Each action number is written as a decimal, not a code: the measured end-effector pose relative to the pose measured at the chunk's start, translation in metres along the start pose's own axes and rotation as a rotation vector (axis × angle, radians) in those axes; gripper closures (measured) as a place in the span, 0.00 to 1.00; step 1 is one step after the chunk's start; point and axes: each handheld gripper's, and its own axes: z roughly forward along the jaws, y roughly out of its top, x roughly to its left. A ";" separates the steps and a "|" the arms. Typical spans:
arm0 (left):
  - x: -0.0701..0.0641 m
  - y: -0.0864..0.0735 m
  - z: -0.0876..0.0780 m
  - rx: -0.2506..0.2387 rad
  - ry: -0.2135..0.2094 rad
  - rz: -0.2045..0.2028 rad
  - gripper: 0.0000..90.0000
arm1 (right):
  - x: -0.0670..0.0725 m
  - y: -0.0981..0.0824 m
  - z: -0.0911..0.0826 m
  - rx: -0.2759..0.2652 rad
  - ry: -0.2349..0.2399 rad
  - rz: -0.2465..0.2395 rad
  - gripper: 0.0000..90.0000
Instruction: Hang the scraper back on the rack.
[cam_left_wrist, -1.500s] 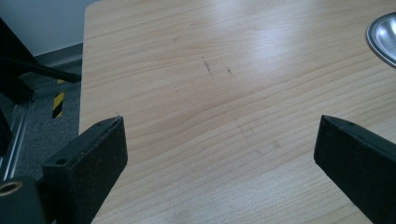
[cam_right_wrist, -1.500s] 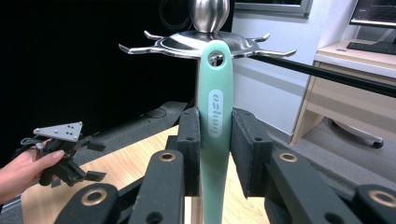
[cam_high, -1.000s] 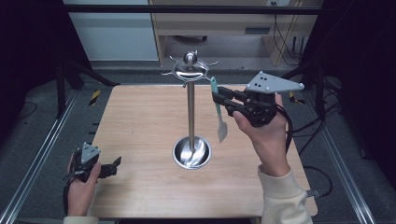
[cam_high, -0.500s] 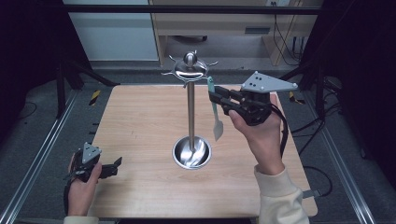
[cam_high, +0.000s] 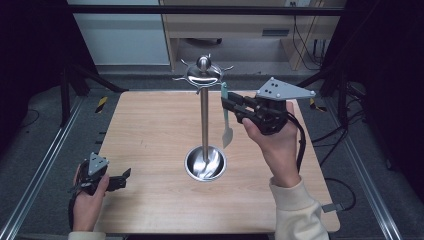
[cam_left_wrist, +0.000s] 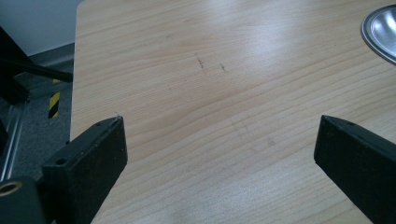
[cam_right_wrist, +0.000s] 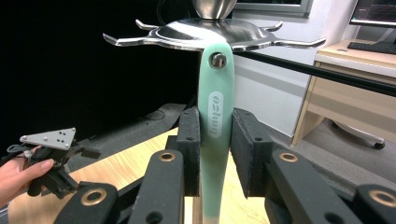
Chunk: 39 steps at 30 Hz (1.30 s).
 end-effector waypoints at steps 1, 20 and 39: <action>0.000 0.000 0.000 0.003 0.000 0.001 0.03 | 0.000 0.000 0.001 -0.003 0.000 0.001 0.82; 0.002 0.000 0.001 -0.001 0.005 -0.008 0.03 | 0.000 -0.003 0.001 -0.022 0.001 0.014 0.82; 0.001 0.002 0.001 -0.002 -0.013 -0.003 0.03 | 0.003 -0.001 -0.007 -0.028 -0.039 0.007 0.68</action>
